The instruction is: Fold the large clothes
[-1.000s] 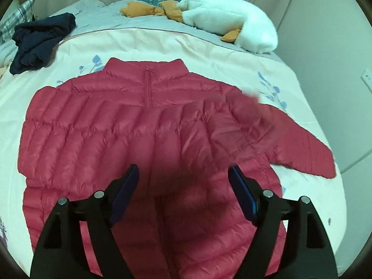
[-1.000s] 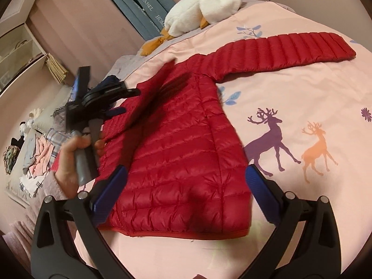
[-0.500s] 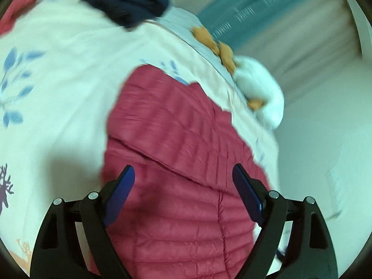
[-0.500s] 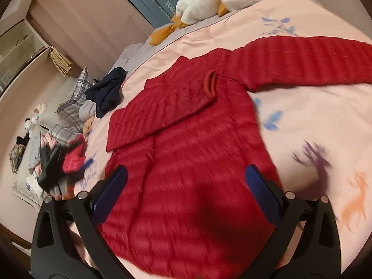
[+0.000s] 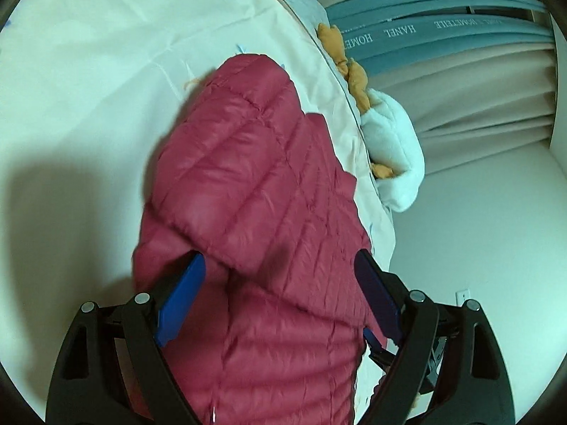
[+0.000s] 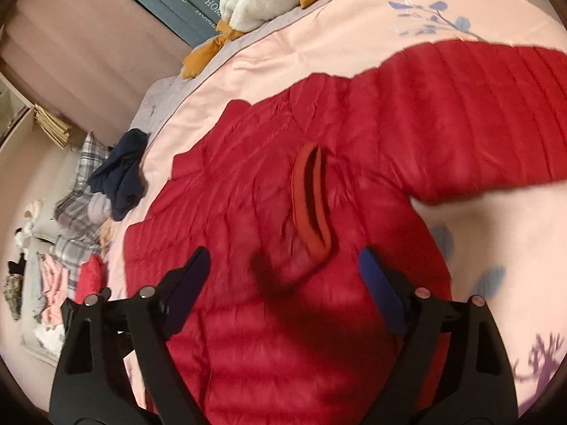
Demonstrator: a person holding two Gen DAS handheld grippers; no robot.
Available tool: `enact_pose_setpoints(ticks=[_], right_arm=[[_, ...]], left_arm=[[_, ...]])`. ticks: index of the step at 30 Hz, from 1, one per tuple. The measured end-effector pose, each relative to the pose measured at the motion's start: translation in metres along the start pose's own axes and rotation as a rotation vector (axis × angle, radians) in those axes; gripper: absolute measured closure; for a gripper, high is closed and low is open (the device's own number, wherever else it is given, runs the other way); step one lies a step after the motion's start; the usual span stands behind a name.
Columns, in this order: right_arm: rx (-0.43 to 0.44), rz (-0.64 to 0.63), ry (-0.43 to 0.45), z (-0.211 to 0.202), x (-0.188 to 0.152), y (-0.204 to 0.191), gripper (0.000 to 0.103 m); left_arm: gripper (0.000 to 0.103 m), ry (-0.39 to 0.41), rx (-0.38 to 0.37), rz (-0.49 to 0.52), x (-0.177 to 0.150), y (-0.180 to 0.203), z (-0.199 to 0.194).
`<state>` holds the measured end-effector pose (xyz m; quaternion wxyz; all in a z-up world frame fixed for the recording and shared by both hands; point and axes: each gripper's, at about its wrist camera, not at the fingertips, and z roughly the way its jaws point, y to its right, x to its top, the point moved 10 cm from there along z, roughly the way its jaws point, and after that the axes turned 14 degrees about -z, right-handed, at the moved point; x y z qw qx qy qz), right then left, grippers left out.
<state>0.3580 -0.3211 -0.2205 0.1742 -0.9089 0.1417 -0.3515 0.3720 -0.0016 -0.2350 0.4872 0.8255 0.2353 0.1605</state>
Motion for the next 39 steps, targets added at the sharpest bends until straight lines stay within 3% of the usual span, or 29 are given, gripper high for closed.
enact_pose_setpoints(ticks=[1, 6, 7, 8, 9, 10, 11, 13, 15, 18, 22, 24, 28, 29, 32, 35, 39], right_arm=[[-0.02, -0.011, -0.001, 0.007, 0.004, 0.001, 0.024], [-0.06, -0.066, -0.029, 0.032, 0.009, -0.001, 0.073], [-0.055, -0.076, -0.036, 0.036, 0.009, -0.002, 0.077], [-0.05, -0.077, -0.031, 0.037, 0.01, -0.002, 0.086], [-0.063, -0.088, -0.013, 0.033, 0.013, -0.001, 0.088], [-0.08, -0.102, 0.012, 0.026, 0.016, -0.002, 0.089], [-0.098, -0.116, 0.05, 0.017, 0.022, -0.001, 0.089], [-0.127, -0.128, 0.092, 0.005, 0.027, 0.001, 0.09], [-0.171, -0.142, 0.062, 0.01, 0.025, 0.009, 0.09], [-0.239, -0.196, -0.042, 0.034, 0.011, 0.019, 0.088], [-0.247, -0.211, -0.046, 0.034, 0.009, 0.016, 0.081], [-0.237, -0.188, -0.026, 0.022, 0.012, 0.017, 0.072], [-0.277, -0.267, 0.051, -0.005, 0.024, 0.009, 0.063], [-0.273, -0.294, 0.065, -0.01, 0.027, 0.003, 0.06], [-0.249, -0.358, 0.077, -0.011, 0.031, -0.018, 0.059], [-0.252, -0.433, 0.057, 0.002, 0.03, -0.037, 0.057], [-0.267, -0.457, -0.009, 0.032, 0.016, -0.038, 0.057]], left_arm=[[0.017, 0.002, -0.006, 0.0, 0.001, 0.001, 0.002], [0.017, 0.046, -0.034, -0.025, 0.017, 0.006, 0.014], [0.018, 0.057, -0.027, -0.028, 0.02, 0.004, 0.012], [0.023, 0.075, -0.005, -0.034, 0.024, 0.001, 0.012], [0.034, 0.084, 0.017, -0.034, 0.027, -0.002, 0.014], [0.041, 0.094, 0.059, -0.026, 0.03, -0.006, 0.015], [0.057, 0.097, 0.093, -0.017, 0.032, -0.01, 0.018], [0.066, 0.098, 0.106, -0.009, 0.034, -0.015, 0.017], [0.071, 0.106, 0.128, 0.004, 0.037, -0.019, 0.017], [0.071, 0.113, 0.15, 0.017, 0.039, -0.024, 0.018], [0.071, 0.111, 0.181, 0.042, 0.037, -0.026, 0.017], [0.071, 0.086, 0.206, 0.057, 0.032, -0.027, 0.009], [0.06, 0.122, 0.337, 0.211, 0.025, -0.025, -0.021], [0.054, 0.139, 0.356, 0.243, 0.024, -0.023, -0.027], [0.053, 0.193, 0.386, 0.341, 0.024, -0.007, -0.04], [0.049, 0.212, 0.415, 0.445, 0.018, 0.013, -0.031], [0.049, 0.174, 0.478, 0.571, 0.001, 0.025, 0.008]])
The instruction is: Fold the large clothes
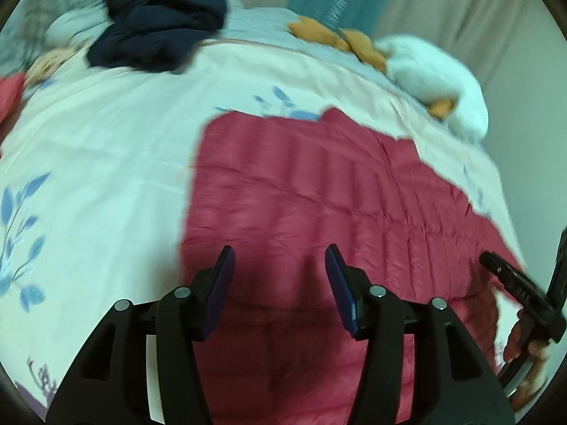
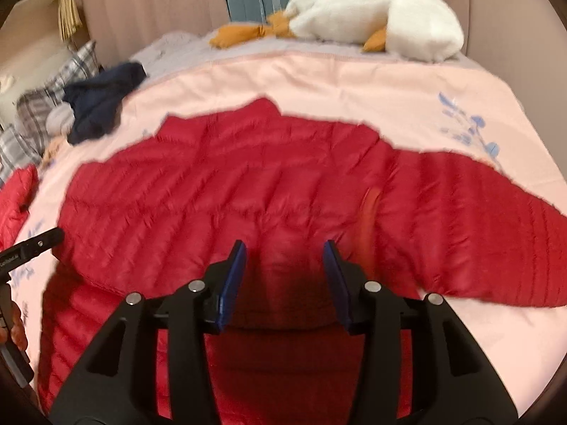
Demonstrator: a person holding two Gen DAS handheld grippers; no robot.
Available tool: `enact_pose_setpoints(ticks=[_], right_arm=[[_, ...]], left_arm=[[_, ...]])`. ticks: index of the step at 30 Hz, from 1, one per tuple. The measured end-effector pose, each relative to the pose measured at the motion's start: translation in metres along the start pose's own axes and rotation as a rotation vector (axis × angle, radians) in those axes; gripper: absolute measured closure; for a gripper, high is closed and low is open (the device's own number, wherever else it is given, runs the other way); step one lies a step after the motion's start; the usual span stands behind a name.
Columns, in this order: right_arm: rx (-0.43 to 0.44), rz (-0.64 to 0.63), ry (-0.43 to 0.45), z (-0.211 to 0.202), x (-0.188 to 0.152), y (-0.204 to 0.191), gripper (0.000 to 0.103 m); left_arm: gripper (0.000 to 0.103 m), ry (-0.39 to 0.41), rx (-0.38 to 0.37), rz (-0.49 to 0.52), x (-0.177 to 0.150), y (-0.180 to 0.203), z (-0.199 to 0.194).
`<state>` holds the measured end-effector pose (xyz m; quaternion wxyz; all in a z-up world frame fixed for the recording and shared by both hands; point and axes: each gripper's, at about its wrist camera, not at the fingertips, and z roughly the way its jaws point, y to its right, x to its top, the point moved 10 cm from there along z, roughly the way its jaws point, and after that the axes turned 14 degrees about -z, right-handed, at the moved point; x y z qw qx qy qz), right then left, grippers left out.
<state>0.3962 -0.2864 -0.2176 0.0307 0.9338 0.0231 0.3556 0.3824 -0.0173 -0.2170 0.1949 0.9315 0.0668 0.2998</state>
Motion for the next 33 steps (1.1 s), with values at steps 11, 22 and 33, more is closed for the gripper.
enact_pose_setpoints(ticks=[11, 22, 33], right_arm=[[-0.007, -0.015, -0.064, 0.03, -0.028, -0.004, 0.056], [0.035, 0.011, 0.056, -0.07, -0.047, 0.004, 0.038], [0.12, 0.114, 0.047, -0.137, -0.136, 0.002, 0.024]], left_arm=[[0.044, -0.072, 0.114, 0.111, -0.02, 0.006, 0.045], [0.035, -0.045, 0.0, 0.093, -0.05, 0.009, -0.04], [0.018, -0.071, -0.095, -0.028, -0.128, -0.026, -0.119]])
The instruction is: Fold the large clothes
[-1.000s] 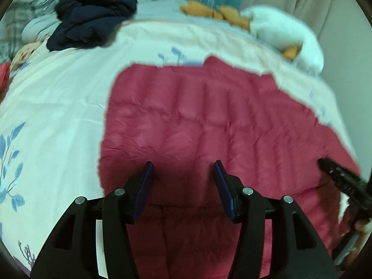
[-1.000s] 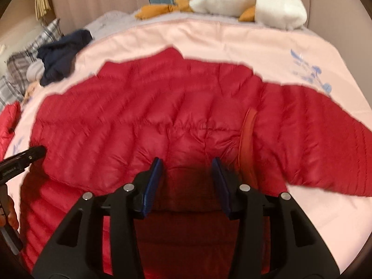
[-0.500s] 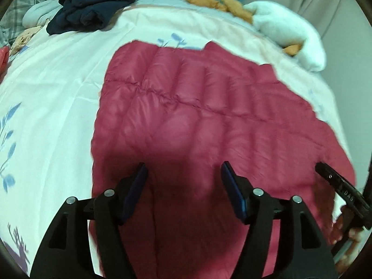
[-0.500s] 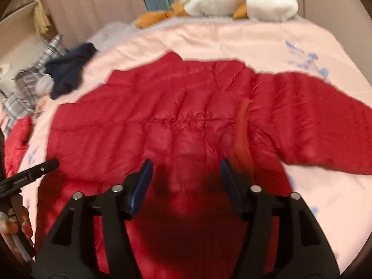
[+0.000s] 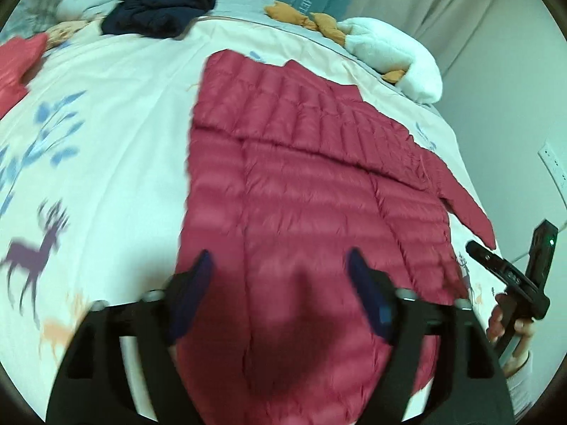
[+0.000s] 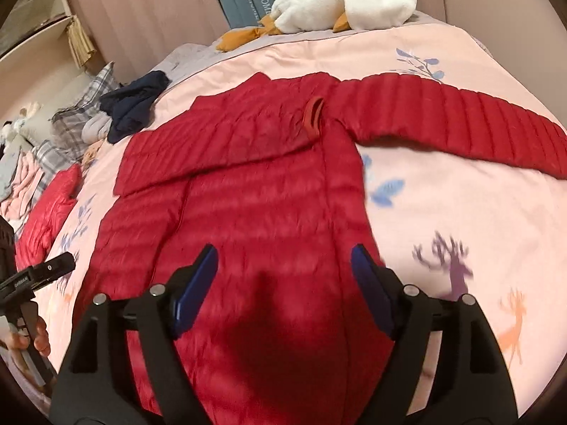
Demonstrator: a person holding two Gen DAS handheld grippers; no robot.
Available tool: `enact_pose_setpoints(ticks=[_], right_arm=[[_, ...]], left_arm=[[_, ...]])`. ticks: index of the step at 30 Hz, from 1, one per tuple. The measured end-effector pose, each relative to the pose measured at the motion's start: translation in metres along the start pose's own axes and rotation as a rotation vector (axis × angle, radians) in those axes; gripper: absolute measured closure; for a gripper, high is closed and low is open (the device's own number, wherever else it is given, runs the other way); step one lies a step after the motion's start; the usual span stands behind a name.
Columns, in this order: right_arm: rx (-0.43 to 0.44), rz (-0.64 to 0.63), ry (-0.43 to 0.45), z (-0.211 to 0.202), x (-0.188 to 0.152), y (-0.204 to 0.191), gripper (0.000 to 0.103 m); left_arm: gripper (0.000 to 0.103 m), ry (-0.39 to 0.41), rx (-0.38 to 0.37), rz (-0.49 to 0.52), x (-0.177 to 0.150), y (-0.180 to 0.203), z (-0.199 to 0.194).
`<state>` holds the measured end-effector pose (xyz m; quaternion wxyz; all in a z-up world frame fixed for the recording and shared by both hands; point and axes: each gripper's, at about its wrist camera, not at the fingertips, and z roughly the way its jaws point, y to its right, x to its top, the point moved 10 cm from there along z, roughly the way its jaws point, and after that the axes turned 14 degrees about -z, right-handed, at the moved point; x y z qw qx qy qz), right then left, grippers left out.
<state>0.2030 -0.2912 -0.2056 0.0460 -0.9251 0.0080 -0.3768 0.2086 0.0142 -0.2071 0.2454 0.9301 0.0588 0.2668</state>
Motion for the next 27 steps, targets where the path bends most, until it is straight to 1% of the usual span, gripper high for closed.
enact_pose_setpoints(ticks=[2, 4, 5, 7, 9, 11, 13, 15, 20, 22, 25, 27], right_arm=[[-0.011, -0.019, -0.008, -0.006, -0.011, -0.005, 0.023], [0.0, -0.04, -0.018, -0.008, -0.019, -0.014, 0.023], [0.004, -0.055, -0.029, -0.009, -0.025, -0.018, 0.023], [-0.017, -0.113, -0.044, -0.012, -0.034, -0.028, 0.023], [-0.048, -0.181, -0.056, -0.012, -0.042, -0.035, 0.022], [-0.058, -0.222, -0.08, -0.01, -0.053, -0.04, 0.018], [-0.069, -0.241, -0.118, -0.003, -0.066, -0.04, 0.017], [-0.072, -0.267, -0.129, -0.002, -0.078, -0.041, 0.017], [-0.063, -0.317, -0.133, -0.016, -0.098, -0.04, 0.015], [-0.036, -0.317, -0.124, -0.026, -0.101, -0.038, 0.015], [0.005, -0.29, -0.076, -0.048, -0.098, -0.03, 0.014], [0.004, -0.253, -0.032, -0.061, -0.09, -0.018, 0.012]], left_arm=[[0.018, 0.006, 0.01, 0.0, -0.012, -0.001, -0.008], [0.018, 0.016, 0.017, 0.005, -0.022, 0.002, -0.014], [0.018, 0.027, 0.03, 0.028, -0.028, 0.006, -0.017], [0.018, 0.046, 0.068, 0.077, -0.037, 0.012, -0.017], [0.018, 0.03, 0.09, 0.127, -0.048, 0.018, -0.011], [0.018, 0.003, 0.111, 0.168, -0.063, 0.021, 0.0], [0.018, -0.026, 0.167, 0.212, -0.08, 0.019, 0.016], [0.018, -0.034, 0.202, 0.245, -0.089, 0.016, 0.024], [0.018, -0.057, 0.208, 0.242, -0.098, 0.011, 0.017], [0.018, -0.065, 0.213, 0.243, -0.101, 0.008, 0.011], [0.018, -0.048, 0.224, 0.235, -0.099, 0.009, -0.001], [0.018, -0.018, 0.214, 0.21, -0.092, 0.011, -0.013]])
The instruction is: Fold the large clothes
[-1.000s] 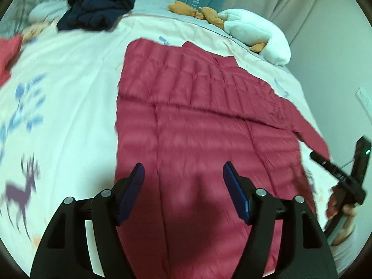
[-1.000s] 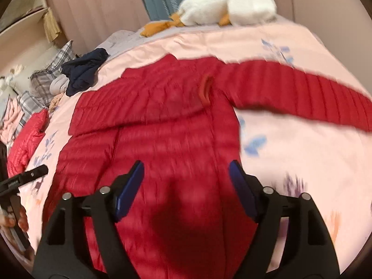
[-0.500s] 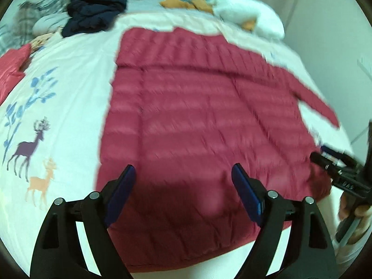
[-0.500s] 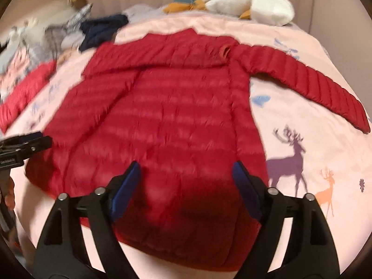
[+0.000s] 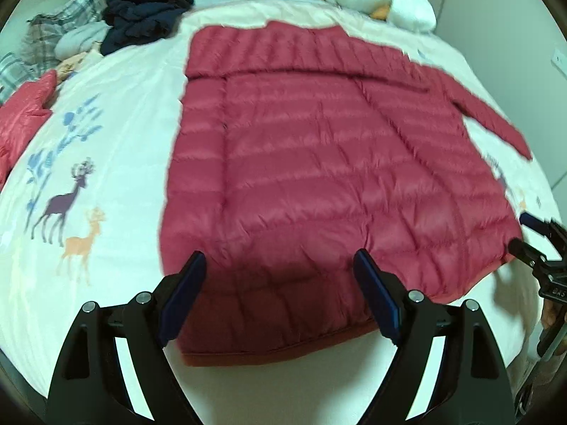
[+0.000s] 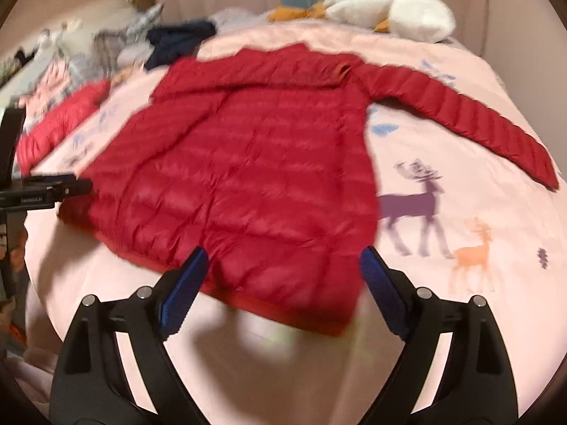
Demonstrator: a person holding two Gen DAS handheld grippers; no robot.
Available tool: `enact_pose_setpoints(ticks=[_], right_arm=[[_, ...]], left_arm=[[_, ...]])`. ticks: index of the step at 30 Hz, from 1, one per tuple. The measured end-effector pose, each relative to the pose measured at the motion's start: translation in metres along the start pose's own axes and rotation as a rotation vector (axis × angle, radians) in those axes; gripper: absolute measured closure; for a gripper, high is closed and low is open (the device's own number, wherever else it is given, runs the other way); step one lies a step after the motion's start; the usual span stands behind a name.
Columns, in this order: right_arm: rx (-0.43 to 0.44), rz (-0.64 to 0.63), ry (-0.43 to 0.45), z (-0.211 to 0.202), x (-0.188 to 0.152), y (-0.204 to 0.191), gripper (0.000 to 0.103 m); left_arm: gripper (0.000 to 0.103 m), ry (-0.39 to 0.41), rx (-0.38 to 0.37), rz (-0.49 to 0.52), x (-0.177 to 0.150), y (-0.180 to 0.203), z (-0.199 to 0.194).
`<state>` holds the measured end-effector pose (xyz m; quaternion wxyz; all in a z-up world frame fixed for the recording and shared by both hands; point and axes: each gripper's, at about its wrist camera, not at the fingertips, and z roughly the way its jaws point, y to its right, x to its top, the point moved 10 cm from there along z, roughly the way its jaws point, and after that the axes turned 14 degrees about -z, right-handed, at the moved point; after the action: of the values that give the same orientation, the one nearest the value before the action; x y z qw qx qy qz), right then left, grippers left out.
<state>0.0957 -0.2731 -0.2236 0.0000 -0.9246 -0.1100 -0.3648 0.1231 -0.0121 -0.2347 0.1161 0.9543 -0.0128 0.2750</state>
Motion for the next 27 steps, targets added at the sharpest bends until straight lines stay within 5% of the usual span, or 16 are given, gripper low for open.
enact_pose_setpoints(ticks=[7, 14, 27], right_arm=[[0.047, 0.333, 0.128, -0.02, 0.013, 0.085, 0.011], [0.046, 0.663, 0.158, -0.02, -0.018, 0.165, 0.008], [0.022, 1.003, 0.29, -0.036, -0.06, 0.284, 0.006]], left_arm=[[0.018, 0.055, -0.13, -0.099, 0.038, 0.029, -0.024], [0.007, 0.047, -0.21, -0.079, 0.042, 0.075, -0.023], [0.001, -0.027, -0.317, -0.065, 0.031, 0.124, -0.008]])
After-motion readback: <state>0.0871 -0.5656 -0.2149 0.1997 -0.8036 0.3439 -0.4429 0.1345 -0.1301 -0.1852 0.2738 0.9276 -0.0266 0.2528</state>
